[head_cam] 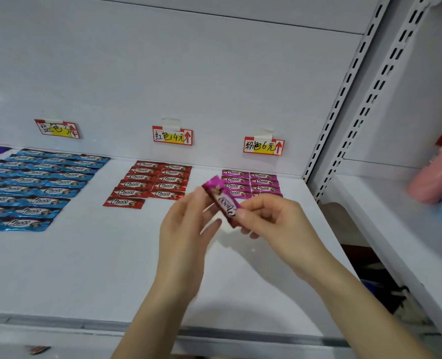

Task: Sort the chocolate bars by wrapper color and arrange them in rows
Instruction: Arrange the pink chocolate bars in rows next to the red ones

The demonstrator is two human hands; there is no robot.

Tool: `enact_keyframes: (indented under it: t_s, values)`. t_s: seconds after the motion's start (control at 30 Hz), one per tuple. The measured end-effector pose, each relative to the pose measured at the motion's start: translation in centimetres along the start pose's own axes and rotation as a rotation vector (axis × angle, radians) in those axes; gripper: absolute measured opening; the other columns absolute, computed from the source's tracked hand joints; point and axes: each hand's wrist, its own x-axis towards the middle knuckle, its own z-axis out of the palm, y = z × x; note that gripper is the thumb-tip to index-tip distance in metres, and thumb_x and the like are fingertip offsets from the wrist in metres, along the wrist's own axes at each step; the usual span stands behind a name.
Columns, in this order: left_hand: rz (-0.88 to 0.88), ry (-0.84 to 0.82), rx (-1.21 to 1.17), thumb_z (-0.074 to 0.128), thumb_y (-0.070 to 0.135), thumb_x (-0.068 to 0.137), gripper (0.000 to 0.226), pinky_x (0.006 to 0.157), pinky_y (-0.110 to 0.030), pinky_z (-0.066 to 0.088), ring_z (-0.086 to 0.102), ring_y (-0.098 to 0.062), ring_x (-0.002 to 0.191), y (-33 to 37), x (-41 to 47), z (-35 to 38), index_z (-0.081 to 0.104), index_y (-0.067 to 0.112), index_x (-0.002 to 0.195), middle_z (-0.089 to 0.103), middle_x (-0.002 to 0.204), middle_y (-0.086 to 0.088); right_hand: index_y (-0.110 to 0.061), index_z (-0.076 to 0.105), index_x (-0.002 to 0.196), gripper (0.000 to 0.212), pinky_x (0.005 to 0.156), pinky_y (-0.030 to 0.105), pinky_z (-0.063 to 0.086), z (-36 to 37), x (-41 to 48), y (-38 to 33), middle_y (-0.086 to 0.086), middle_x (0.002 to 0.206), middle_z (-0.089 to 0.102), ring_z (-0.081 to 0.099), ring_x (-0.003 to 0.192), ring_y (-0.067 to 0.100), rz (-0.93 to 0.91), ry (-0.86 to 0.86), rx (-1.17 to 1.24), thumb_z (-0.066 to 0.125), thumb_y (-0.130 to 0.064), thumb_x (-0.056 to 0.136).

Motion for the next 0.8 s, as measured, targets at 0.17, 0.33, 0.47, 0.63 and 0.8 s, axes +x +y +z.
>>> enact_keyframes:
  t_s: [0.17,0.33,0.47,0.63,0.8]
  values:
    - [0.029,-0.044,0.280,0.060,0.016,0.087,0.007,0.073,-0.025,0.056,0.070,-0.014,0.081,-0.4,-0.6,-0.5,0.065,0.013,0.092,0.073,0.083,0.003,-0.020,0.068,0.079,0.011,0.059,0.019,0.047,-0.1,-0.5,0.3,0.000,0.076,0.070,0.060,0.065,0.004,0.001,-0.019,-0.057,0.064,-0.012,0.084]
    - [0.086,-0.100,0.424,0.053,0.005,0.092,0.018,0.067,-0.026,0.057,0.065,-0.009,0.061,0.4,0.1,-0.9,0.066,0.017,0.087,0.069,0.067,0.007,-0.042,0.058,0.095,0.032,0.072,0.012,0.045,-1.6,0.4,0.6,-0.019,0.097,0.062,0.058,0.087,-0.002,-0.223,0.075,-0.287,0.067,-0.014,0.082]
    - [0.093,-0.123,0.478,0.050,0.004,0.093,0.023,0.067,-0.024,0.058,0.059,-0.003,0.056,0.6,0.8,-0.8,0.067,0.018,0.088,0.065,0.064,0.009,-0.031,0.054,0.119,0.042,0.093,0.012,0.038,-2.6,1.0,0.5,-0.019,0.122,0.051,0.047,0.112,-0.006,-0.422,-0.080,-0.439,0.067,-0.024,0.080]
    - [0.132,-0.155,0.578,0.051,0.004,0.093,0.024,0.063,-0.015,0.055,0.059,-0.001,0.056,0.6,1.5,-0.5,0.066,0.021,0.085,0.064,0.075,0.002,-0.009,0.073,0.089,0.016,0.085,0.017,0.042,-2.9,1.5,1.7,-0.008,0.094,0.063,0.055,0.092,0.002,-0.577,-0.117,-0.595,0.067,-0.017,0.076]
    - [0.125,-0.113,0.578,0.052,0.006,0.093,0.015,0.064,-0.016,0.055,0.061,0.000,0.057,-0.2,2.4,-0.2,0.063,0.016,0.095,0.064,0.075,0.000,-0.004,0.070,0.086,0.014,0.075,0.022,0.043,-2.7,2.2,2.8,0.005,0.084,0.067,0.055,0.079,0.010,-0.569,-0.142,-0.650,0.064,-0.012,0.077]
